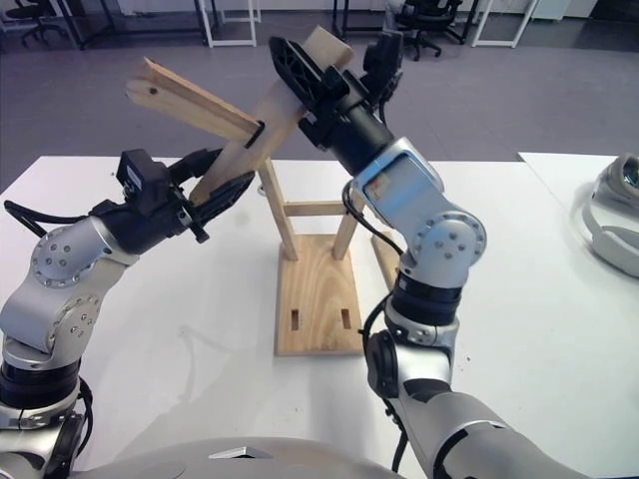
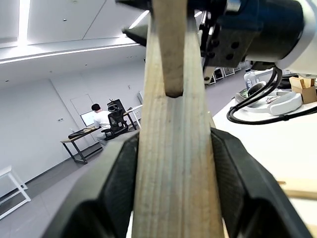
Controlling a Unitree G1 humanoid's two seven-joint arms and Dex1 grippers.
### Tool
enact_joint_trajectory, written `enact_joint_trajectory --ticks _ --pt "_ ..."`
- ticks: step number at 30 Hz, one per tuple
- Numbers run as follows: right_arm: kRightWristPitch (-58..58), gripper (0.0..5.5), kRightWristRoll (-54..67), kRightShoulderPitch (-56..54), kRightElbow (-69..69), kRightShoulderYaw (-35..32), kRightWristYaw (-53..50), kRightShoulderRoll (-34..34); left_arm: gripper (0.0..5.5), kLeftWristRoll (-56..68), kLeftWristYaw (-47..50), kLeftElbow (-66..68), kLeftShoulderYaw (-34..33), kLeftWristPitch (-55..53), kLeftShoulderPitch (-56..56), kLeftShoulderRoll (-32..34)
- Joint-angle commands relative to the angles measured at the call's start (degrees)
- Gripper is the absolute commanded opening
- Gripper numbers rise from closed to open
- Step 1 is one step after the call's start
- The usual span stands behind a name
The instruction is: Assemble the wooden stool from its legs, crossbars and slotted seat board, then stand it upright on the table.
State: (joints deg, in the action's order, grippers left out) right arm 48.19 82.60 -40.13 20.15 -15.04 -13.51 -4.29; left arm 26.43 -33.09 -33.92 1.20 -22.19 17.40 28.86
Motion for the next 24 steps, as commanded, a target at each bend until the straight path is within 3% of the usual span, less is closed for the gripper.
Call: enact_joint_trajectory --ticks 1,5,10,16,24 --pt "-2.0 1.04 3.5 9.4 7.5 -1.9 -5.2 -2.5 2.43 -0.2 -1.8 -1.5 4.0 -0.8 -2.1 0.0" --pt "-7.8 1.03 2.7 31.4 20.9 -5.9 -10.6 -2.5 3.20 -2.1 1.5 -1.8 7.8 -1.4 -7.0 -2.8" --pt "-10.1 1.03 -7.9 53.4 21.9 -11.0 -0.9 -8.7 4.05 -5.9 4.8 -0.7 6.3 1.0 -16.0 -3.3" --pt "-15.4 1.03 -16.3 59.2 20.8 -9.5 4.7 -9.3 5.11 -9.7 6.0 1.1 5.0 2.7 -17.4 -3.2" --pt "-16.0 1.03 0.1 62.8 21.9 -11.4 4.9 -13.8 5.14 -12.0 6.8 1.7 4.8 3.0 -18.6 -3.6"
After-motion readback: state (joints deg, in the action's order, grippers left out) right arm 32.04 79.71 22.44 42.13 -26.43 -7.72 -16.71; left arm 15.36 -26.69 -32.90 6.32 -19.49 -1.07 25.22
